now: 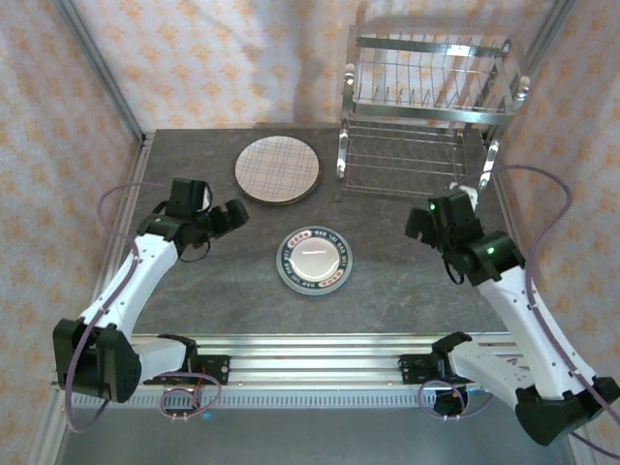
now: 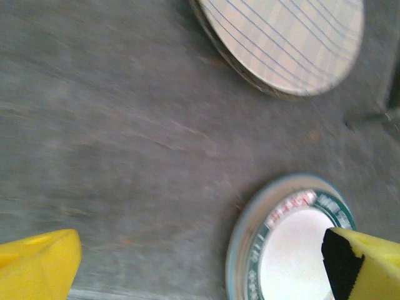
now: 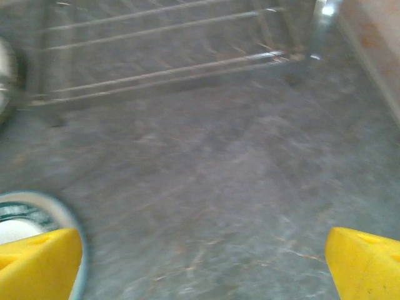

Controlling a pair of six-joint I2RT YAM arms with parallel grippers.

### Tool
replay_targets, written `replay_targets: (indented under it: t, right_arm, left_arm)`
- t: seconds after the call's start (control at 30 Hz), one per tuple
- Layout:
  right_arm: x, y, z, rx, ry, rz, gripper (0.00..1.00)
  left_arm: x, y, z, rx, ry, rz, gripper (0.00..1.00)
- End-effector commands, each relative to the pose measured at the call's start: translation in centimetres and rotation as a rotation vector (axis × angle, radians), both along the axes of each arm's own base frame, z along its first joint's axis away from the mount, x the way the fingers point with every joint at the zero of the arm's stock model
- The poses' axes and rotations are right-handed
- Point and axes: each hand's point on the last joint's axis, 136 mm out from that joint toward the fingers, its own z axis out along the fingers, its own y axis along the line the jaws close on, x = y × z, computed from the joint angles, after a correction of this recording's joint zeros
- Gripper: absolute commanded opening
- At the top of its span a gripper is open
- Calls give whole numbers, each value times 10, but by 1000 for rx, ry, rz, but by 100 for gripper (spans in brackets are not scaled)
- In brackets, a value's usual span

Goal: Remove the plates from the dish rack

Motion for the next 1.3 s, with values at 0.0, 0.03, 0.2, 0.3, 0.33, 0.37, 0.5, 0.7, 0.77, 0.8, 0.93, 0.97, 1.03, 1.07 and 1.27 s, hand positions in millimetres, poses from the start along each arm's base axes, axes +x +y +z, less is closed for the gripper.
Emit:
replay_targets:
  t: [0.0,0.03,0.2,0.3,0.33,0.37,0.5,0.7,0.77,0.8,0.93,0.97,1.03,1.07,1.27]
  right_arm:
    - [3,-48,0,-137,-137,-284,99]
    - [3,-59,-4,-196,-162,-333,99]
    - [34,-50,-53,-401,-233,-116,99]
    - [45,-49,-76,-396,-291,-55,99]
    - [47,-51,-82,-382,-306,-55,99]
    - [50,-54,-88,-370,-310,-59,99]
    - [67,-60,-112,-283,-347,-45,99]
    - [112,-56,-120,-235,-367,30,99]
    - [122,-61,-126,-241,-319,21,100]
    - [127,-63,-127,-222,-301,25,99]
    - [127,-56,-125,-205,-319,69,99]
    - [122,-56,-122,-204,-348,70,99]
    - [112,-55,-115,-177,-415,55,99]
    - [110,-51,-115,-126,-440,53,99]
    - [124,-43,-121,-102,-440,79,99]
  left_arm:
    - [-9,48,10,212,-37,196,99]
    - [-14,66,15,295,-58,278,99]
    - [-33,123,27,612,-203,485,99]
    - [-29,130,25,788,-293,397,99]
    - [-28,135,22,829,-303,387,99]
    - [-24,134,16,832,-310,349,99]
    - [-6,131,-21,800,-307,242,99]
    - [36,120,-52,745,-350,185,99]
    - [52,113,-53,726,-375,149,100]
    - [60,111,-49,723,-430,153,100]
    - [63,113,-64,693,-493,158,100]
    - [57,111,-70,686,-521,158,100]
    - [50,110,-60,689,-627,181,100]
    - [47,111,-60,684,-621,187,100]
    - [63,111,-68,681,-507,151,100]
